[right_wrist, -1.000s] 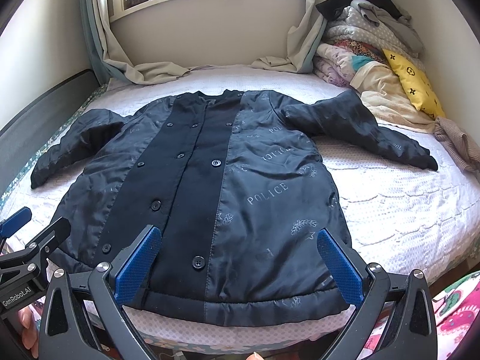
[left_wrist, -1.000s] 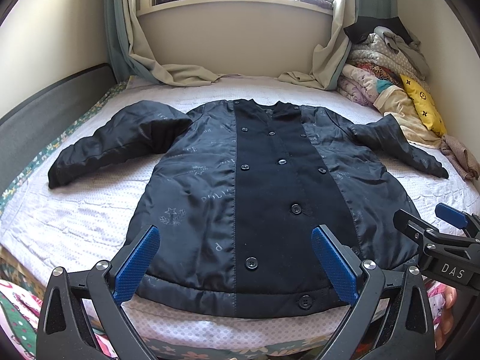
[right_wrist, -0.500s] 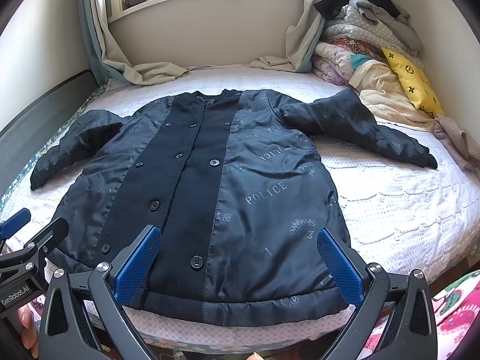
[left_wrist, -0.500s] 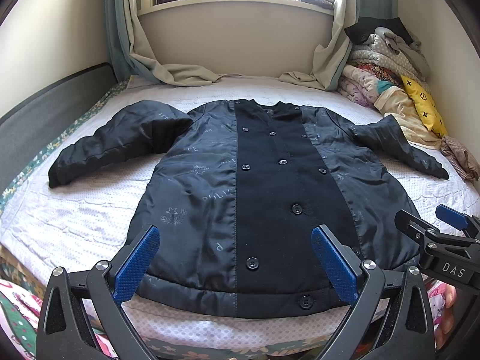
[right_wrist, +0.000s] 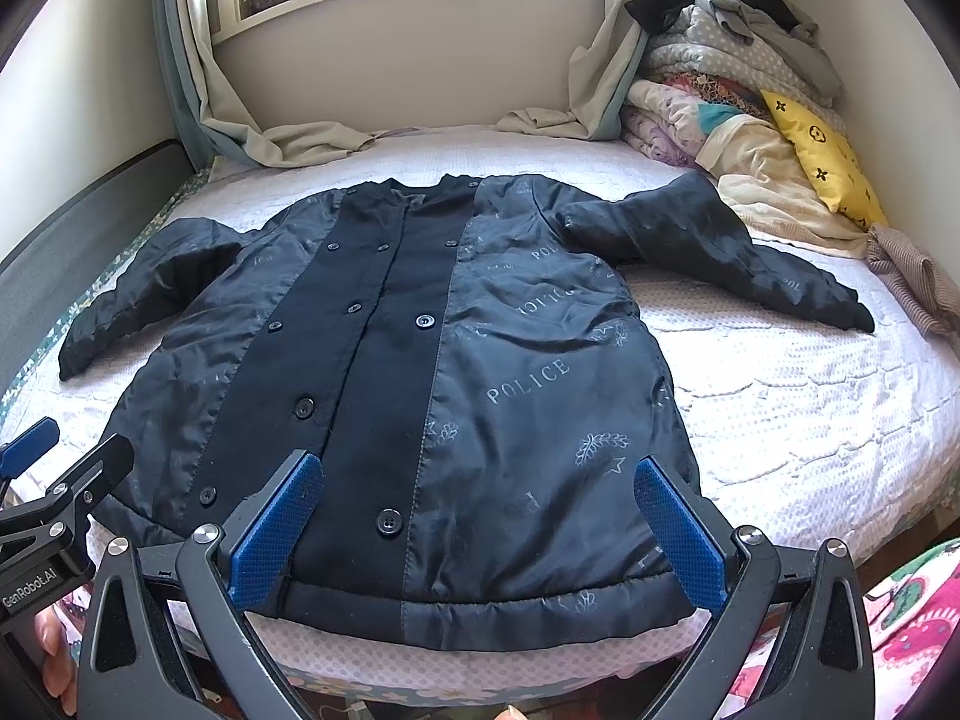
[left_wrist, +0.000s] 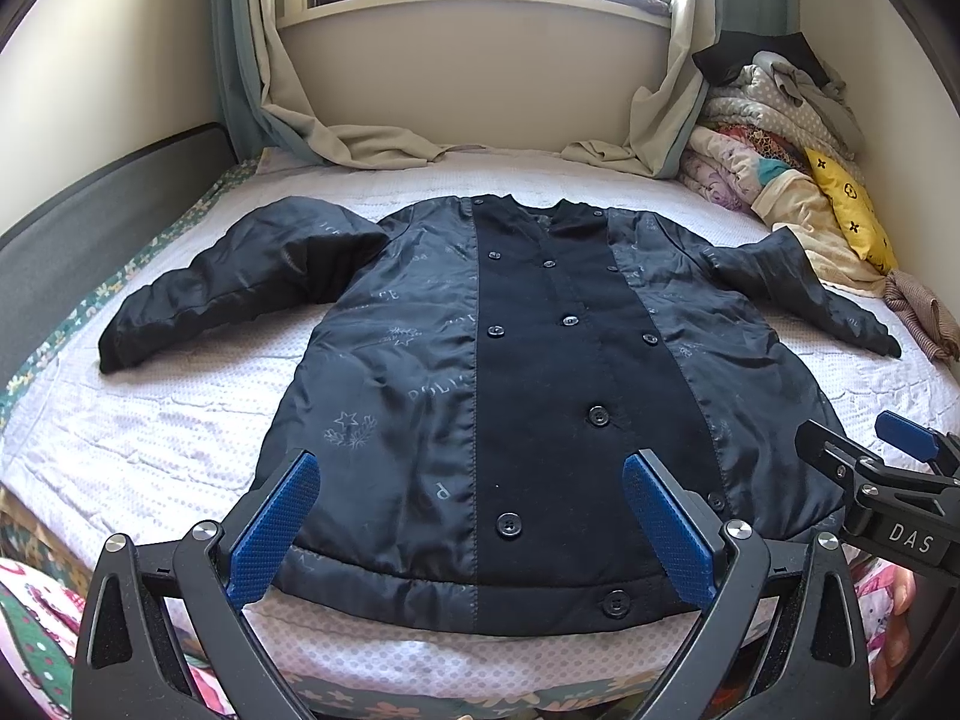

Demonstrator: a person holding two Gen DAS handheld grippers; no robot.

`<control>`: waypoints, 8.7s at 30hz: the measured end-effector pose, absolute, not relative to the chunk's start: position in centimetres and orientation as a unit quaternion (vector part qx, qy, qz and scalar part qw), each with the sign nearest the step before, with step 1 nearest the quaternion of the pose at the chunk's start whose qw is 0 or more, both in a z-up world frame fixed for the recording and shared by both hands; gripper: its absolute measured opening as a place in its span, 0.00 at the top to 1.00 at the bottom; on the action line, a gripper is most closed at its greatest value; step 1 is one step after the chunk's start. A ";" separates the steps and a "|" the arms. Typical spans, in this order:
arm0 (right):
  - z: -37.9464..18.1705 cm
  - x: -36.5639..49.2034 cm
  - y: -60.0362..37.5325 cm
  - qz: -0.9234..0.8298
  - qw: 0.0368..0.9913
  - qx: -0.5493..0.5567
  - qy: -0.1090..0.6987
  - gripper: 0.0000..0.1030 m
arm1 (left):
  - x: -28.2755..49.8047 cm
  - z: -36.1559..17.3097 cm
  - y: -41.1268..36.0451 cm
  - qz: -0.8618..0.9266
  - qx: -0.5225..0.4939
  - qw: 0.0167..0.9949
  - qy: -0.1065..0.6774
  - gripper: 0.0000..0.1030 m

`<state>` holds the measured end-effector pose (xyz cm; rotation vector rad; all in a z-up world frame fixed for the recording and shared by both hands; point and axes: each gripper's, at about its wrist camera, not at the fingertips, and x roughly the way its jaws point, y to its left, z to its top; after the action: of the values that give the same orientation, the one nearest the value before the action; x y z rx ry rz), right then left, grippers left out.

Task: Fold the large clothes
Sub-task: 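Reach the left tool to the coat sleeve and grasp it, then fold the held sleeve across the coat front with the left tool, release, then grasp the other sleeve's knit cuff with the right tool, then fold the held sleeve across the coat front with the right tool, release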

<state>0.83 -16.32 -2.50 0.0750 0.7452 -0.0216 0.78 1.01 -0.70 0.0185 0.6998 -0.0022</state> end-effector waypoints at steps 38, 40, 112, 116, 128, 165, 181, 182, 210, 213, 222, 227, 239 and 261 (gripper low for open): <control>6.8 11.9 -16.3 0.074 0.933 0.035 0.350 0.00 | 10.7 8.7 12.7 0.115 -0.040 0.937 0.327 0.01; 7.2 13.5 -16.2 0.078 0.935 0.035 0.344 0.00 | 12.1 8.4 14.1 0.122 -0.053 0.932 0.337 0.01; -1.2 22.9 -19.4 0.035 0.903 0.047 0.426 0.00 | 30.1 -2.2 0.3 -0.080 -0.095 0.896 0.427 0.88; -1.8 23.1 -19.4 0.040 0.895 0.042 0.442 0.00 | 29.4 -5.6 -1.5 -0.086 -0.061 0.876 0.471 0.83; -6.2 23.2 -17.8 0.055 0.860 0.004 0.507 0.00 | 24.8 -2.3 -1.1 -0.044 -0.008 0.898 0.438 0.06; -0.5 28.4 8.5 0.182 0.867 -0.294 0.358 0.00 | 21.3 5.6 21.8 0.164 -0.091 0.911 0.368 0.05; -4.0 35.8 5.6 0.162 0.866 -0.178 0.439 0.88 | 21.2 5.3 23.0 0.157 -0.125 0.907 0.370 0.05; -3.2 35.7 4.2 0.166 0.873 -0.146 0.435 0.88 | 21.2 5.2 22.7 0.156 -0.123 0.907 0.371 0.05; -1.5 29.1 -23.8 0.156 0.845 0.220 0.462 0.24 | 25.7 2.4 15.4 0.077 -0.059 0.900 0.424 0.05; -2.5 30.9 -26.4 0.164 0.826 0.262 0.471 0.24 | 28.2 2.3 14.6 0.069 -0.050 0.895 0.439 0.05; -10.4 30.8 -29.6 0.132 0.733 0.401 0.533 0.24 | 31.7 -2.2 13.8 0.056 -0.063 0.874 0.479 0.05; -11.3 30.8 -28.5 0.142 0.731 0.387 0.544 0.24 | 32.8 -2.8 13.9 0.057 -0.077 0.872 0.481 0.05; -10.0 33.5 -25.2 0.162 0.774 0.310 0.528 0.92 | 33.5 -3.6 13.4 0.053 -0.067 0.868 0.489 0.05; -9.6 40.2 -25.2 0.088 0.845 0.180 0.497 0.72 | 36.3 -8.6 12.8 0.070 -0.021 0.852 0.518 0.04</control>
<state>40.18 -25.19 -9.57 0.3790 1.0484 0.1867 36.26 12.80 -8.63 -0.0446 1.0905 0.1483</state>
